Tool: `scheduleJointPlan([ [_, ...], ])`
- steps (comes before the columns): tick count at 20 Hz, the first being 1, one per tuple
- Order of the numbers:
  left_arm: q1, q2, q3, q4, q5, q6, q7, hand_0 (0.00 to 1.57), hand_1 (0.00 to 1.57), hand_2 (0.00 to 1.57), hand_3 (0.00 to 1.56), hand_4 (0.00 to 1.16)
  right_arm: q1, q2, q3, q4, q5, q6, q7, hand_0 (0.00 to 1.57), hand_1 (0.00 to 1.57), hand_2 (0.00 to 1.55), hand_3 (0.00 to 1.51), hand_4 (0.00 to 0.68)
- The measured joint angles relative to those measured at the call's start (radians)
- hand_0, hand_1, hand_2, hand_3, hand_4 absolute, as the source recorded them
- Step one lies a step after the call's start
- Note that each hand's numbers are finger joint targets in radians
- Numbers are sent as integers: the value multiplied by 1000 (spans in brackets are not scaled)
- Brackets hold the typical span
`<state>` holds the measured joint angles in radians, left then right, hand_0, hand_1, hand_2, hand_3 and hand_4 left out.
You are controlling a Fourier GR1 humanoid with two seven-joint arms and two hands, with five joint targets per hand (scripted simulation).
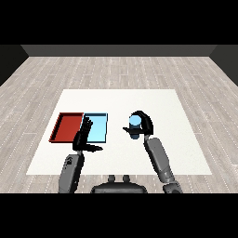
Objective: Pick the blue can and put it in the blue box
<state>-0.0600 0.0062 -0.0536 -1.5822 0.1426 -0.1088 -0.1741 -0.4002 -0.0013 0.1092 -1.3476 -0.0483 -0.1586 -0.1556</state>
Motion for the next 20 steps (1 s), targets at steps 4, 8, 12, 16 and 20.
scheduleJointPlan([
  [4, -27, -4, -52, 27, 54, 17, 16, 0, 0, 0, 0, 0, -25, 0, 26, 6, -22, -23, 6, 1468, 1468, 1468, 1442, 627],
  [8, -30, -5, -123, 22, 60, 67, 49, 0, 0, 0, 0, 0, -34, 1, 51, 27, -32, -28, -11, 1452, 1452, 1463, 1431, 614],
  [12, -69, -6, -162, 89, 54, 108, 37, 0, 0, 0, 0, 0, -45, 1, 56, 30, -27, -22, -12, 1449, 1449, 1462, 1430, 621],
  [16, -111, -6, -203, 135, 44, 164, 42, 0, 0, 0, 0, 0, -55, -2, 87, 41, -35, -38, -18, 1444, 1444, 1451, 1430, 606],
  [20, -155, -6, -232, 194, 31, 197, 24, 0, 0, 0, 0, 0, -30, 0, 144, 14, -29, -56, -22, 1425, 1425, 1455, 1423, 624],
])
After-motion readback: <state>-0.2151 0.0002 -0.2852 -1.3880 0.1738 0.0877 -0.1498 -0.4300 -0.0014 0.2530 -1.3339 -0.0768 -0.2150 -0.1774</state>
